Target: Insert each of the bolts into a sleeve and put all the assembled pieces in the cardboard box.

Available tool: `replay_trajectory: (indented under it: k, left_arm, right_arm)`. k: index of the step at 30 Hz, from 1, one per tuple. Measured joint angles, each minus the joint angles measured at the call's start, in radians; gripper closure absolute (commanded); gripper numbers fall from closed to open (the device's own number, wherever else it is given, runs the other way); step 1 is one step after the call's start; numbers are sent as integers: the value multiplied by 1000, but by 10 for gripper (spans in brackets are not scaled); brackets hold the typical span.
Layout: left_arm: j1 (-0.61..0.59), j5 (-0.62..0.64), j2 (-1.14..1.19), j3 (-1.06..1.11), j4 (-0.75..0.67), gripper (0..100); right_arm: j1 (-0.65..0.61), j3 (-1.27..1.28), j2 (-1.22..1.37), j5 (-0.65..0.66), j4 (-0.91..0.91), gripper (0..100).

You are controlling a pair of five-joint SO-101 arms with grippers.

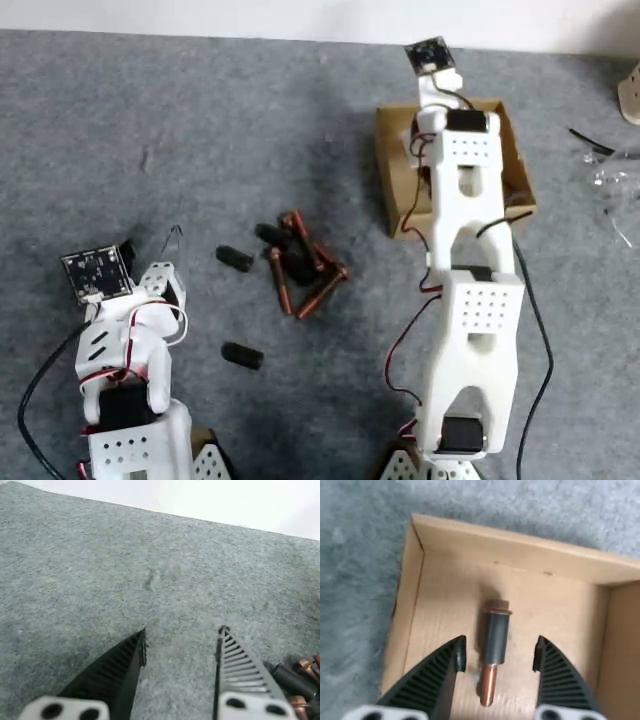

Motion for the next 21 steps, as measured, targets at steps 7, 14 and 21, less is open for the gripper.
replay_trajectory:
  k: [7,14,21]
  left_arm:
    - [0,0,0,0,0,783]
    - [0,0,0,0,0,783]
    - [0,0,0,0,0,783]
  right_arm:
    - [-15,-334,0,0,328,803]
    - [-118,-770,-25,-69,571,803]
    - [-167,-664,-175,-94,575,803]
